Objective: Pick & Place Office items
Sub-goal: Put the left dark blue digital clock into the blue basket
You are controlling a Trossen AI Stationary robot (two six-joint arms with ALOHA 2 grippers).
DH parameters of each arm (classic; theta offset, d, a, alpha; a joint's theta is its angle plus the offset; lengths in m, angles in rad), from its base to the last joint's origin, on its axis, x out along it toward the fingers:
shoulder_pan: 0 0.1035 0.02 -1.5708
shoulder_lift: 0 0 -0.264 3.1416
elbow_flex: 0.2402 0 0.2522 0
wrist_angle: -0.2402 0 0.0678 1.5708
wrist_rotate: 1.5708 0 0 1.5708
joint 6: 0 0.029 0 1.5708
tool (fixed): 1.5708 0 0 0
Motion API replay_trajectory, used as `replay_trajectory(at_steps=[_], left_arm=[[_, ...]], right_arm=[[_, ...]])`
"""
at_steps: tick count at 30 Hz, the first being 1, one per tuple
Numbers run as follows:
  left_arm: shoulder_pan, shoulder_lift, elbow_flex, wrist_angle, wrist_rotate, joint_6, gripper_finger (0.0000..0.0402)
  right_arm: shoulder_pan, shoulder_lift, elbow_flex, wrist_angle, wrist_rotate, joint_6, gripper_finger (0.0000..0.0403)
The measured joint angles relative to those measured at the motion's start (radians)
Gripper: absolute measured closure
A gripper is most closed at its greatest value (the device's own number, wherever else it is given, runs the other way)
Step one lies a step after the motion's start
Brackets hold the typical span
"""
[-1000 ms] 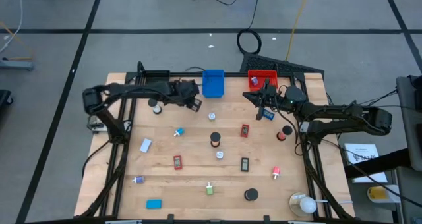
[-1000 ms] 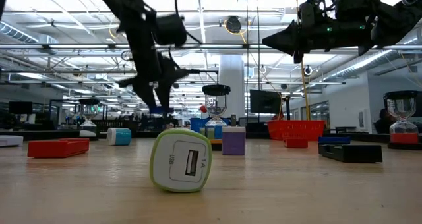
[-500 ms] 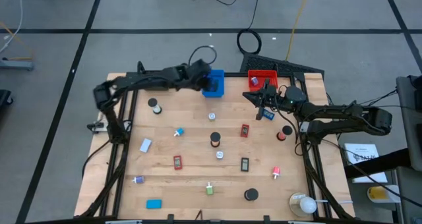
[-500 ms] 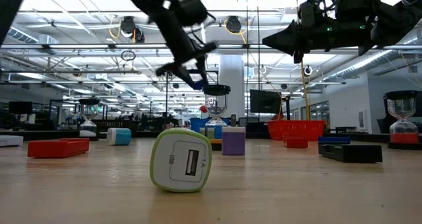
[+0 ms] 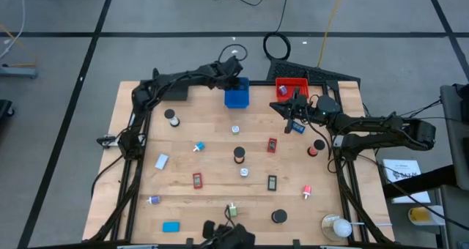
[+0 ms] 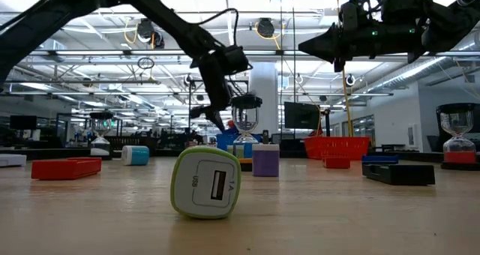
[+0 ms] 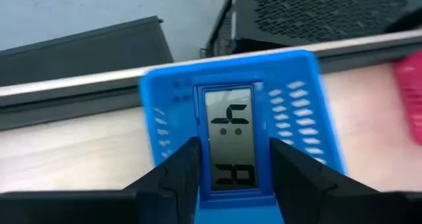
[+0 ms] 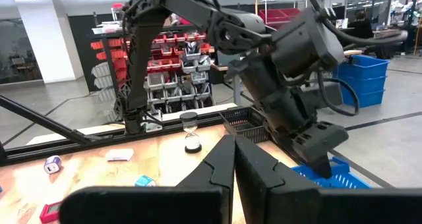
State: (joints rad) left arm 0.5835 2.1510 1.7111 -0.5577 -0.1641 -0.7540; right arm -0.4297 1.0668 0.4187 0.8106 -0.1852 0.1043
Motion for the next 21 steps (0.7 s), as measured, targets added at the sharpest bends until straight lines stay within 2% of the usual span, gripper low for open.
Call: replay_trajectory(at_steps=[5,15,21], left_arm=[[0.012,0.034,-0.002,0.004,0.064,0.011,0.0245],[0.013,0.046,-0.002,0.007,0.084,0.017,0.0244],[0.009,0.046,-0.002,0.006,0.078,0.014,0.0213]], right_arm=[[0.0,0.0,0.0,0.0,0.0,0.0,0.0397],[0.0,0.0,0.0,0.0,0.0,0.0,0.0397],[0.0,0.0,0.0,0.0,0.0,0.0,0.0397]])
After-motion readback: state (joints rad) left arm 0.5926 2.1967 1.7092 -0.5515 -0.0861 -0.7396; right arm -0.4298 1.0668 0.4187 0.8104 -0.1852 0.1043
